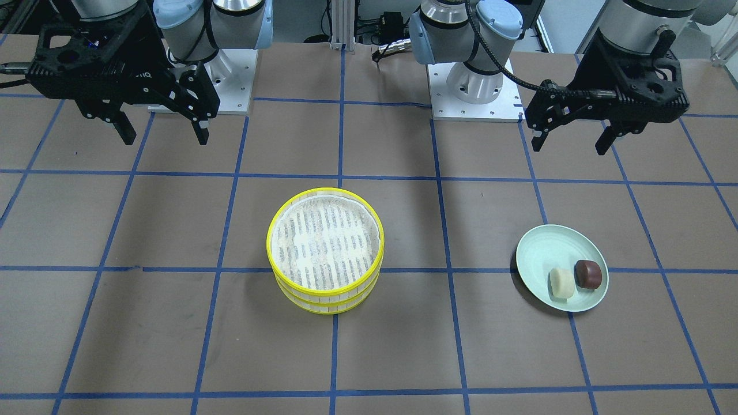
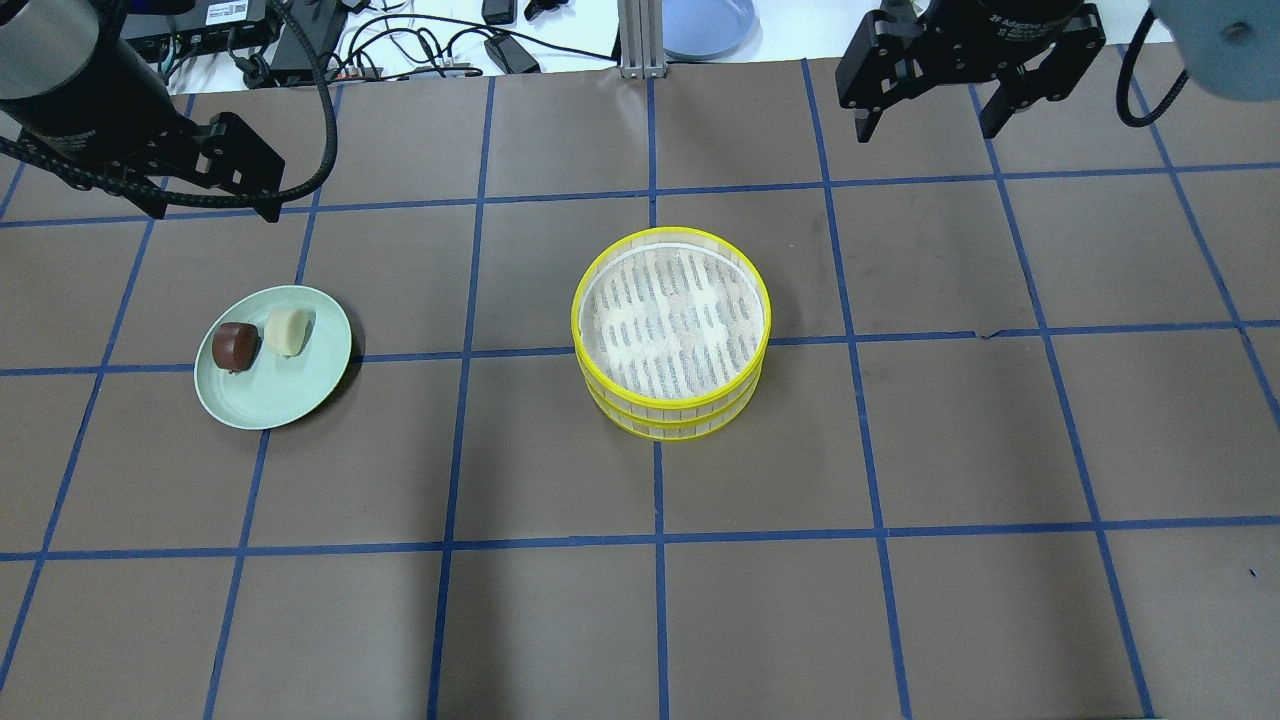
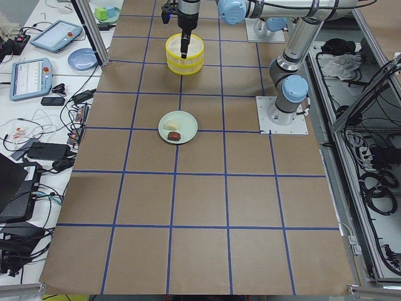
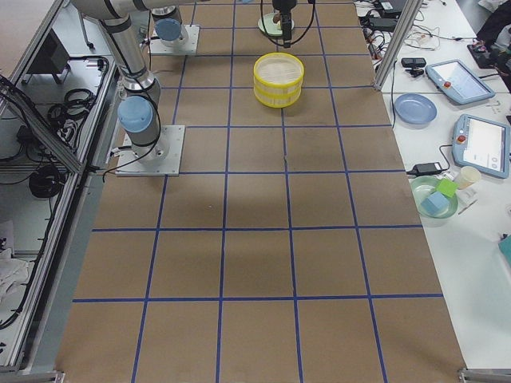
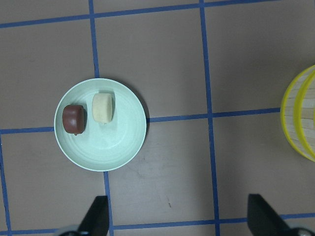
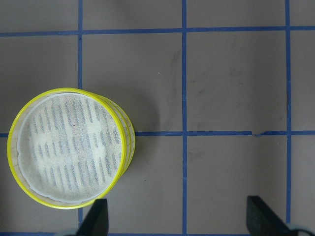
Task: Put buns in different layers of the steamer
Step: 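Move the right gripper toward the yellow-rimmed steamer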
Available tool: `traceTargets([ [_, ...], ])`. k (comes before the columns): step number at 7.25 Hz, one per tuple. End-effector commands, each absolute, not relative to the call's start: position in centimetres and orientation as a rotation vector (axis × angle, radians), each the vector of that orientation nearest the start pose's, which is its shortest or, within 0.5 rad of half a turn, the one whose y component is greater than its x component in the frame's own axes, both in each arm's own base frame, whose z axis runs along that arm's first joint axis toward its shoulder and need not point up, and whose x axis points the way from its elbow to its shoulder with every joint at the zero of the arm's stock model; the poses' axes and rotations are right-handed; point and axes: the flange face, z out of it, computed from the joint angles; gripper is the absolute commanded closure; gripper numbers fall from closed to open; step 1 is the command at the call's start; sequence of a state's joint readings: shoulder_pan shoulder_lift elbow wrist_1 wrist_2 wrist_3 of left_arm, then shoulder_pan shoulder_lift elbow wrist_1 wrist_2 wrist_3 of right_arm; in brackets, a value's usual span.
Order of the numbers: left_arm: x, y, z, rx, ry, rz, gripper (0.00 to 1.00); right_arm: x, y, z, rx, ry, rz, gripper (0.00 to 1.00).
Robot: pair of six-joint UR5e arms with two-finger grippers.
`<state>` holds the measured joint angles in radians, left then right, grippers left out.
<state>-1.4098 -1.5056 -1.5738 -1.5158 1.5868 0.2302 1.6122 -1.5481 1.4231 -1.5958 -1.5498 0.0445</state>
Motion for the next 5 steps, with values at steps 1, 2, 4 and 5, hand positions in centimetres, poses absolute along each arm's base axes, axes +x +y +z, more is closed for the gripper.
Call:
traceTargets([
  [1, -5.4, -48.8, 52.3, 0.105, 3.096, -0.17, 0.0, 15.4, -50.4, 55.3, 0.009, 3.141, -0.233, 0.0],
  [2, -5.4, -48.8, 52.2, 0.105, 3.097, -0.168, 0.0, 15.5, -50.4, 55.3, 0.025, 3.138, -0.232, 0.0],
  [4, -4.8, -48.8, 51.5, 0.085, 3.103, -0.152, 0.0, 15.5, -50.3, 55.0, 0.03, 3.134, -0.22, 0.0],
  [5, -4.6, -48.8, 51.2, 0.082, 3.101, -0.134, 0.0, 15.6, -50.3, 54.3, 0.026, 3.126, -0.197, 0.0],
])
